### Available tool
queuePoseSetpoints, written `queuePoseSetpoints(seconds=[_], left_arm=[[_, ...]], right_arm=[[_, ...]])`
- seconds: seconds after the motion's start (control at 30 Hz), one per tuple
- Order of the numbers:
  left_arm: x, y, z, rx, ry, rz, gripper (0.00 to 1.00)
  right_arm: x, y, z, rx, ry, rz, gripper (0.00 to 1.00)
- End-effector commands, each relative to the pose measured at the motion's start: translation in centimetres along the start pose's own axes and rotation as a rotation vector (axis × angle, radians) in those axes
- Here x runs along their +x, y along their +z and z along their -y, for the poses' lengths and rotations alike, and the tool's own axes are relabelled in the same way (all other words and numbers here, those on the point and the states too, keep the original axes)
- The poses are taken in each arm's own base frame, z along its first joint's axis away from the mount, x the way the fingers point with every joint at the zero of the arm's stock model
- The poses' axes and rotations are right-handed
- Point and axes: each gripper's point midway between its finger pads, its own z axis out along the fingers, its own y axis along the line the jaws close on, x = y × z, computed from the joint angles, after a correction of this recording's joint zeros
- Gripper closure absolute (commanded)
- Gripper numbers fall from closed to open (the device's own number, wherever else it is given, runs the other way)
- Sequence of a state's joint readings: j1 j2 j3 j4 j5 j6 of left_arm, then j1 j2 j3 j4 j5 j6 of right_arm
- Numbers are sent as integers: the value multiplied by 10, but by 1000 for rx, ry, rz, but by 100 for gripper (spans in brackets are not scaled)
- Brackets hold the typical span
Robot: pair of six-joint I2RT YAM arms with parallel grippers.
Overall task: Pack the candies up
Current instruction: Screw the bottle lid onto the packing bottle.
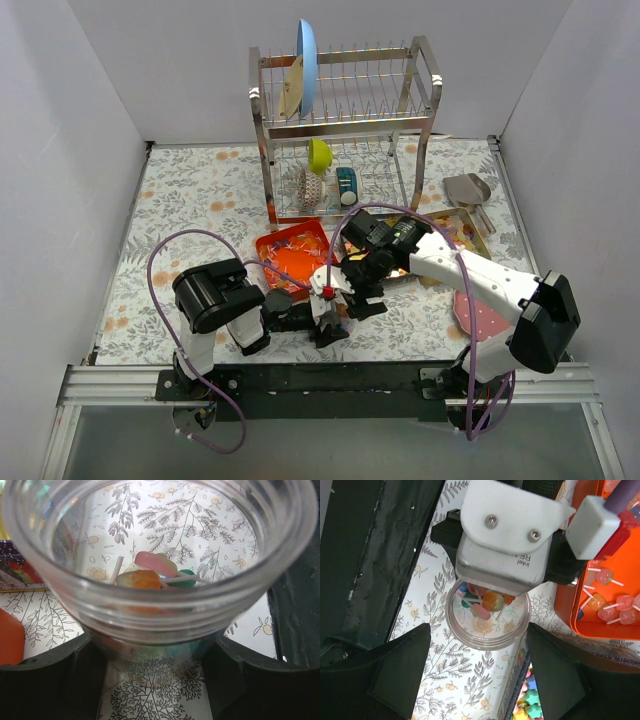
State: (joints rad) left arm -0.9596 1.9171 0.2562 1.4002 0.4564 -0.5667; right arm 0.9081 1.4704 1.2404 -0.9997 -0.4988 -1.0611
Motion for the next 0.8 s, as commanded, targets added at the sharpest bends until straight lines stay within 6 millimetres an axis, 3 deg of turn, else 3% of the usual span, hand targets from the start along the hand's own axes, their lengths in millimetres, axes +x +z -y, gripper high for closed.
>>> queuePoseSetpoints(seconds=[0.0, 0.23, 0.33, 0.43, 0.53, 0.77], left_arm=[[-2, -1, -9, -51, -34, 16, 100], [1, 0, -14, -75, -54, 8, 100], [2, 1, -12, -63, -54, 4, 100], [4, 1, -10, -49, -54, -4, 100], [3, 1, -5, -21, -48, -3, 100], [4, 1, -1, 5, -42, -8, 100]], right_arm=[[10, -5, -28, -55, 63, -32, 16], [23, -10, -57, -82, 151, -66, 17], [22, -18, -78, -108, 203, -51, 18], [19, -28, -85, -81, 214, -39, 18], [20, -35, -72, -7, 208, -62, 17], [1, -37, -3, 142, 145, -16, 16]])
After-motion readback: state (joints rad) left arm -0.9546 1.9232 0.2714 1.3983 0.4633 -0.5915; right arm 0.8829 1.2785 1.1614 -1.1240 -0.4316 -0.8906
